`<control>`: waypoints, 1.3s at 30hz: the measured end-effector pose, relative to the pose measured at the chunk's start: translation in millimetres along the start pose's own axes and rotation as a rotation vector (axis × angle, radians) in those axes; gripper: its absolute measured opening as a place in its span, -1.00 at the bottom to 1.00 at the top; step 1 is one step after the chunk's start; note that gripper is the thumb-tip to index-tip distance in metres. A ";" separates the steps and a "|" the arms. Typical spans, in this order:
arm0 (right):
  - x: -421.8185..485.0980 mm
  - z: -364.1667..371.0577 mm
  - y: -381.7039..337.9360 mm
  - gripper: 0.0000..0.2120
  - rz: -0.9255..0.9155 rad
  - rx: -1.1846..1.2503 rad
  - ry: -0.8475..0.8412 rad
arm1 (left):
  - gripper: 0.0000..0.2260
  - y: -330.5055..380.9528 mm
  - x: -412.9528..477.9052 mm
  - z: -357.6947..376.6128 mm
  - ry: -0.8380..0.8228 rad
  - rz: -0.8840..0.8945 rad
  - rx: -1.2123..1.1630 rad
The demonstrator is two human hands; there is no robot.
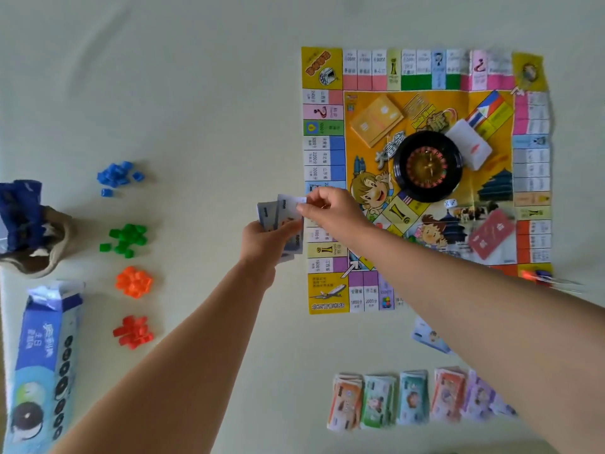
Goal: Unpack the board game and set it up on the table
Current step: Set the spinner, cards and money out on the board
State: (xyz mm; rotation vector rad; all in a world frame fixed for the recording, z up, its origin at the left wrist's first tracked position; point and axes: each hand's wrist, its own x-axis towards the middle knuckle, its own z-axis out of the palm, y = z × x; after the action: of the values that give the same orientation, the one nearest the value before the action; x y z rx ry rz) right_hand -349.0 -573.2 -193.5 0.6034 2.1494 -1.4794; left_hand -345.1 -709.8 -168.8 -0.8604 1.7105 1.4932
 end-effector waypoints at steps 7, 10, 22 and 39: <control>27.7 -89.2 -5.2 -0.96 -0.009 -0.025 -0.040 | -0.86 44.5 13.3 66.6 -0.033 0.023 0.192; 42.9 -134.3 -3.2 -0.89 0.018 -0.058 0.001 | -0.87 69.9 23.0 100.4 -0.033 0.045 0.184; 145.9 -265.5 -4.2 -0.85 0.182 0.237 0.267 | -0.82 156.1 90.5 211.7 0.013 -0.016 -0.291; 203.0 -299.9 -10.8 -0.74 -0.065 0.125 0.361 | -0.91 201.8 135.6 279.3 0.049 0.235 0.087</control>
State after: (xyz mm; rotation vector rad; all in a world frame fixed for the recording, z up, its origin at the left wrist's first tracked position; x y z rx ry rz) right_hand -554.4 -275.2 -211.3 0.9136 2.3738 -1.6523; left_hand -565.5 -414.1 -202.2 -0.6745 1.9524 1.5461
